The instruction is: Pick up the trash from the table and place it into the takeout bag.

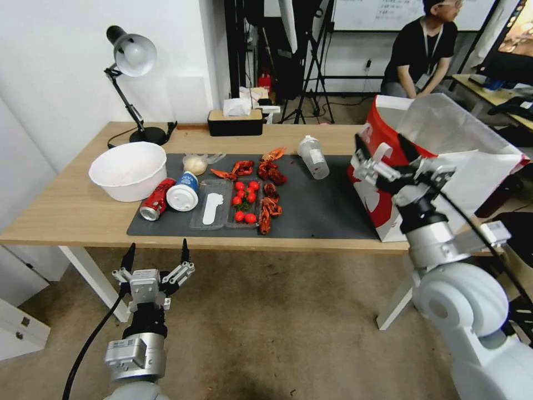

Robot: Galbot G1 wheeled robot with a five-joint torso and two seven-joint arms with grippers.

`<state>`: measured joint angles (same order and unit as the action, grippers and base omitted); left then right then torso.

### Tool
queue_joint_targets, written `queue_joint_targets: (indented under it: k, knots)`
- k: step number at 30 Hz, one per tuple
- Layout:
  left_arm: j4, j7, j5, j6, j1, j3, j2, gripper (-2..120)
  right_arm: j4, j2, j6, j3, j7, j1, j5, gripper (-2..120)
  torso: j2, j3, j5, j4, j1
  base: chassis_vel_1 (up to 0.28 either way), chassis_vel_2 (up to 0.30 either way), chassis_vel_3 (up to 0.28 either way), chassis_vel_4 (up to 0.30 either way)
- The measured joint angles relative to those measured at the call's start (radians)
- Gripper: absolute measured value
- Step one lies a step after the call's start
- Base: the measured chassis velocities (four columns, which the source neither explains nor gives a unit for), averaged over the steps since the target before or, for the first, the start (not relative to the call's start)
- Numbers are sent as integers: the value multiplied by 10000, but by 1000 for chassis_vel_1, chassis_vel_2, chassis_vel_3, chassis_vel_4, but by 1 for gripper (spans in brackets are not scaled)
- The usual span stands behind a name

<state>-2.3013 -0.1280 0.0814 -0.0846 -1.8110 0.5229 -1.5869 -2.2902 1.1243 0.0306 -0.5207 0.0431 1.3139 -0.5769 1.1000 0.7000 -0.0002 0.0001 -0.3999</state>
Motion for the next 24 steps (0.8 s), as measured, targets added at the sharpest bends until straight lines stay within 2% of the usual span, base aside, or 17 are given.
queue_joint_targets:
  k: [3, 13, 17, 20, 24]
  knots:
    - [111, 0, -7, -35, 31, -2, 8, 100, 123, 242, -374, -17, 20, 728, 690, 100, 0, 0, 2, 2, -1, 0, 0, 0, 0]
    - [189, 5, -10, -84, 54, -2, 29, 100, 236, 525, -859, 13, -9, 1422, 1256, 100, 0, 0, 1, -4, 0, 0, 0, 0, 0]
    - [287, 16, -23, -127, 99, -8, 41, 100, 661, 1079, -1928, 133, -69, 2584, 2208, 100, 0, -1, 3, -3, 1, 0, 0, 0, 0]
    - [311, 18, -32, -133, 123, -12, 48, 100, 858, 1278, -2305, 145, -70, 2902, 2464, 100, 0, -1, 1, -3, 1, 0, 0, 0, 0]
    - [497, 74, -54, -261, 155, -7, 134, 100, 1687, 1677, -3697, 226, -15, 3905, 3030, 100, 0, -1, 1, -1, 1, 0, 0, 0, 0]
